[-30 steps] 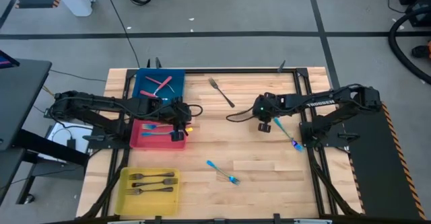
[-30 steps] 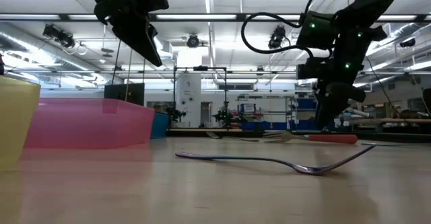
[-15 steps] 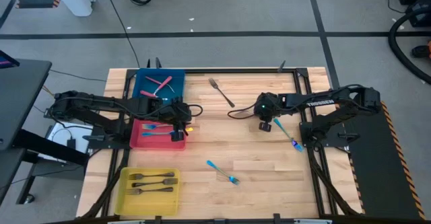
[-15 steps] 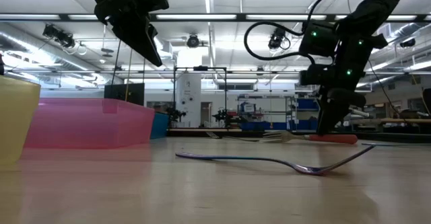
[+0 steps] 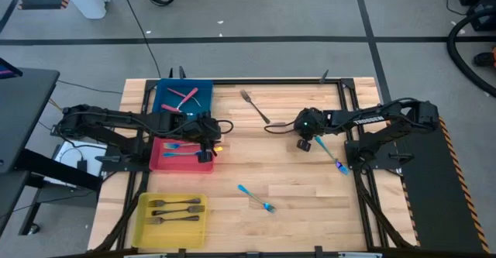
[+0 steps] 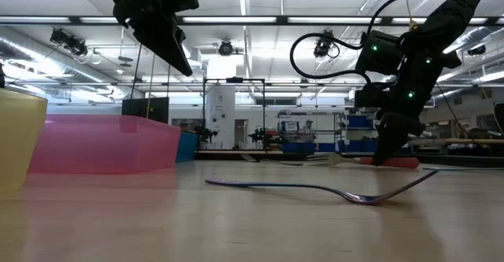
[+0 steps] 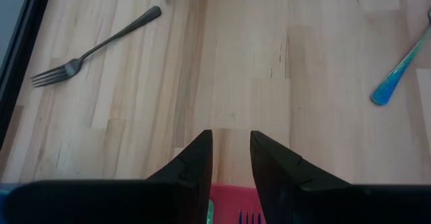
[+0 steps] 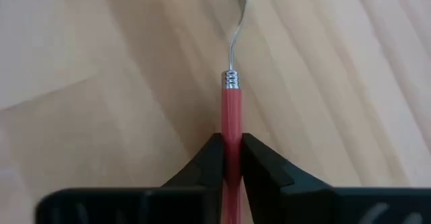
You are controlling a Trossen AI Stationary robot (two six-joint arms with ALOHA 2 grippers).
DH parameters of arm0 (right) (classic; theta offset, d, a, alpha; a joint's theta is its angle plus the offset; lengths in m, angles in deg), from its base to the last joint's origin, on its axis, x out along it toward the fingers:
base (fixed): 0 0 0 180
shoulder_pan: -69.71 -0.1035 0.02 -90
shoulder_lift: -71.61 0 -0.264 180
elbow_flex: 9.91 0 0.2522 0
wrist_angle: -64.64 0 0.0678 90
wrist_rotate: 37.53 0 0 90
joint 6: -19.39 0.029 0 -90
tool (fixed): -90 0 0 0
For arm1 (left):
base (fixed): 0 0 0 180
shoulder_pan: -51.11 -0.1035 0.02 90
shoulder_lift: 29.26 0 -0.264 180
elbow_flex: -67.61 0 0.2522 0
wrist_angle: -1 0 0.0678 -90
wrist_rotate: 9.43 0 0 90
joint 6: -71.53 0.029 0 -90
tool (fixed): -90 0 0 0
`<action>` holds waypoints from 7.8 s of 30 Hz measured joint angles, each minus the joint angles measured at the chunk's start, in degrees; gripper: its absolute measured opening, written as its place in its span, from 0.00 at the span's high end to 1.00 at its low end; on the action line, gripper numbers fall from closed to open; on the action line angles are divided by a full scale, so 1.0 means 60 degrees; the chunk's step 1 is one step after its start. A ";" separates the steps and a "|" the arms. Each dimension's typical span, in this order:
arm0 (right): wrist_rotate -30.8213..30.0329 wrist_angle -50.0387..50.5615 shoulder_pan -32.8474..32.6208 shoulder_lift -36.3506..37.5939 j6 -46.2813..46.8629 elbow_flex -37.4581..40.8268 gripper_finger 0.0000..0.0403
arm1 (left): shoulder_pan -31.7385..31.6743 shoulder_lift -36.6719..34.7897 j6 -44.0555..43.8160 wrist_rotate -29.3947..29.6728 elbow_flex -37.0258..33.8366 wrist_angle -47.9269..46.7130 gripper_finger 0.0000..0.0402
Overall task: Sort silverware by color (type)
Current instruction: Put the pink fork into the blue bin
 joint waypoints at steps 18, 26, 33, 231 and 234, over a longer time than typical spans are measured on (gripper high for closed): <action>-0.0224 -0.3505 -0.0330 0.0324 0.0242 -0.0510 0.93 | -0.0326 0.0000 0.0273 -0.0002 -0.0002 0.1120 0.75; 0.0783 -0.7748 -0.1082 0.1289 -0.1535 -0.0536 0.93 | -0.1200 0.0000 0.0182 -0.0002 -0.0002 0.3068 0.75; 0.1344 -0.9303 -0.1461 0.1581 -0.2207 -0.0537 0.93 | -0.1628 0.0000 0.0295 -0.0447 -0.0002 0.5484 0.75; 0.0767 -0.9549 -0.1728 -0.0929 -0.2027 -0.1758 0.81 | -0.6420 0.0603 0.2880 -0.0774 0.0006 -0.0862 0.93; 0.0767 -0.9549 -0.1728 -0.0929 -0.2027 -0.1758 0.81 | -0.6804 0.0963 0.2689 -0.0265 0.0010 -0.0903 0.93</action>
